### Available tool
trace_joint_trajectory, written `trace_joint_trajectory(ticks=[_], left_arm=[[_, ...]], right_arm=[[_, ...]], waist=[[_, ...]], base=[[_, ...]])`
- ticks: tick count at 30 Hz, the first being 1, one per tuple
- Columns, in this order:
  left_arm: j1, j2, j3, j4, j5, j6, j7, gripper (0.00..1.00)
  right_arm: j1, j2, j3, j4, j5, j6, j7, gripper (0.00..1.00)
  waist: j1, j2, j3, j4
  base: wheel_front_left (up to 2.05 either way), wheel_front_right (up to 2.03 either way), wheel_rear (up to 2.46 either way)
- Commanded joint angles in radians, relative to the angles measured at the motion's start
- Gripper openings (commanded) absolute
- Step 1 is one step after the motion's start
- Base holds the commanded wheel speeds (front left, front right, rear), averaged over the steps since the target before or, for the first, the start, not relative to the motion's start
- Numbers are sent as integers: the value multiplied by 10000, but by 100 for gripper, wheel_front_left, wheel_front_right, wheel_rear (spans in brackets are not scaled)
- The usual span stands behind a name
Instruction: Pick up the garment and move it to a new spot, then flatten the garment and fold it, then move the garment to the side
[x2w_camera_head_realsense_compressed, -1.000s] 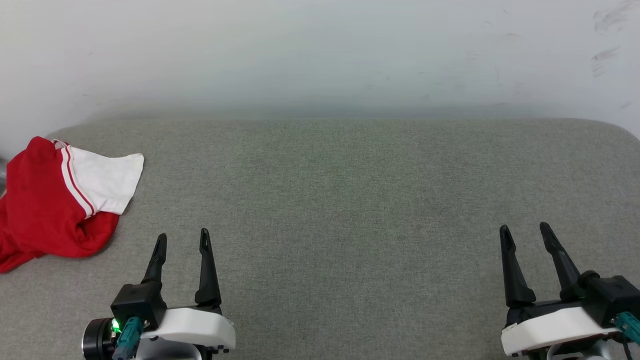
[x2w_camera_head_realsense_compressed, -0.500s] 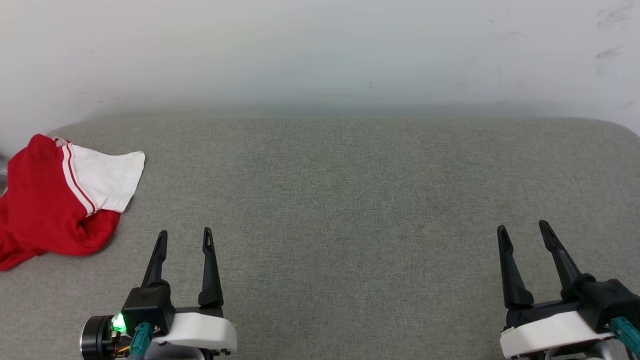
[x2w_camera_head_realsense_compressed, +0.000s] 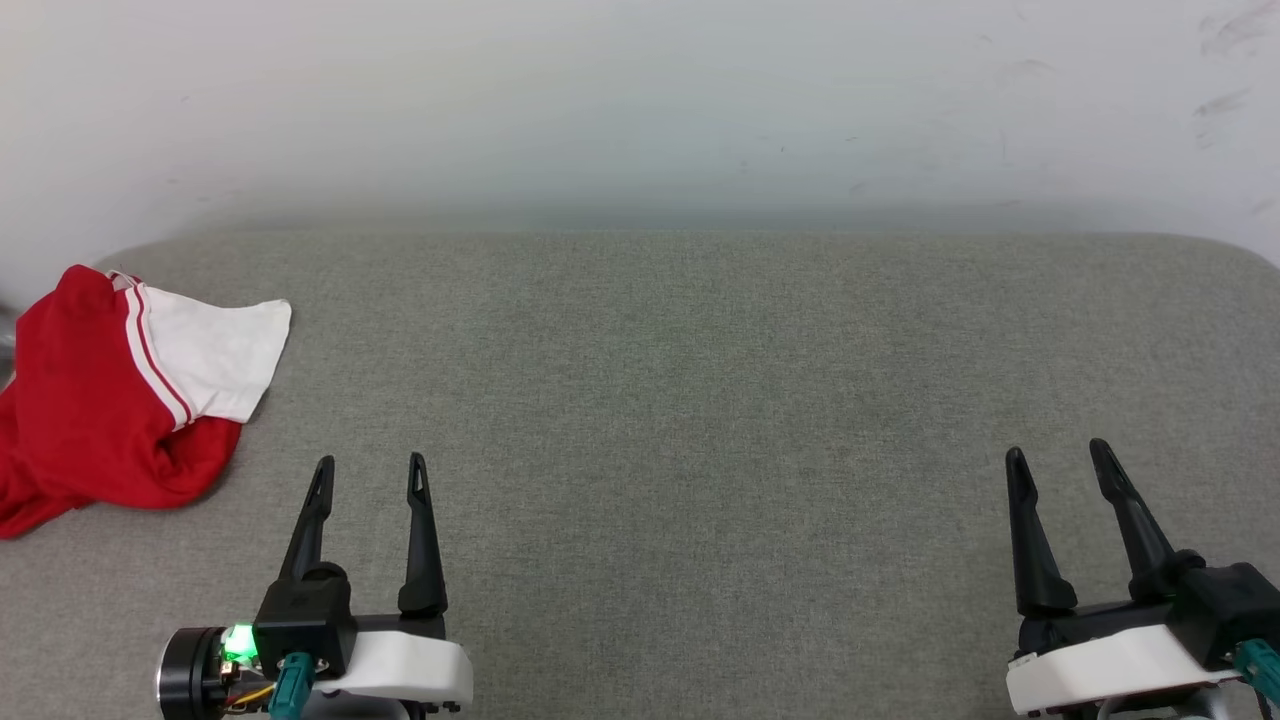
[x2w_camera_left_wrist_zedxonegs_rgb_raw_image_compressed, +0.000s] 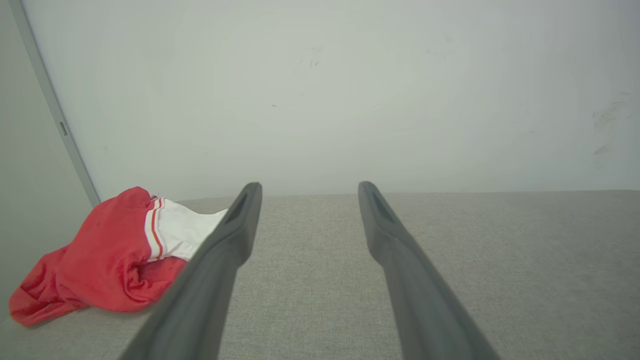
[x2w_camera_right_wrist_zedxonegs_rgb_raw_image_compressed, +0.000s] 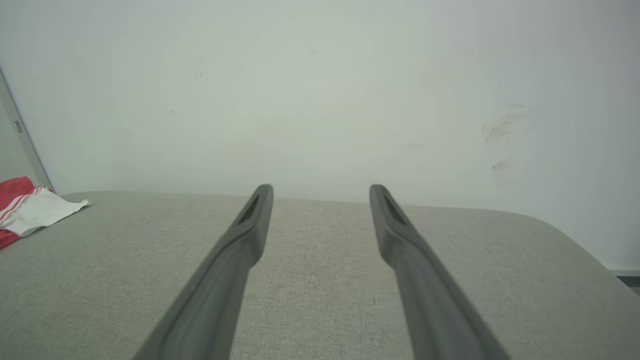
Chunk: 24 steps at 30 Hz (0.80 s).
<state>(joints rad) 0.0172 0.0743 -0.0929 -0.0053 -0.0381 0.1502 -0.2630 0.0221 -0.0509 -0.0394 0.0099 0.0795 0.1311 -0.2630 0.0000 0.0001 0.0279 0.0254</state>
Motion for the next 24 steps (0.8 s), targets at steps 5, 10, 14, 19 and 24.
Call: trace_joint_trajectory(ticks=[5, 10, 14, 19, 24], left_arm=[[117, -87, 132, 52, -101, -155, -28, 100], [64, -149, 232, 133, -197, -306, -28, 100], [57, -188, 281, 198, -274, -413, -28, 100], [50, -219, 344, 251, -286, -510, -28, 100], [50, -235, 379, 302, -291, -567, -28, 100]], right_arm=[[-21, 16, -12, 141, 512, -7, -27, 100], [-60, 14, -33, 222, 793, -7, -27, 100], [-68, 14, -34, 259, 891, -7, -27, 100], [-76, 15, -16, 280, 952, -7, -27, 100], [-48, 15, 15, 279, 954, -7, -27, 100]], waist=[[0, -1, 41, -15], [0, -1, 92, -7], [0, -1, 106, 3], [0, -1, 118, 14], [0, -1, 128, 23]], base=[[0, 0, 0], [0, 0, 0], [0, 0, 0], [0, 0, 0], [0, 0, 0]])
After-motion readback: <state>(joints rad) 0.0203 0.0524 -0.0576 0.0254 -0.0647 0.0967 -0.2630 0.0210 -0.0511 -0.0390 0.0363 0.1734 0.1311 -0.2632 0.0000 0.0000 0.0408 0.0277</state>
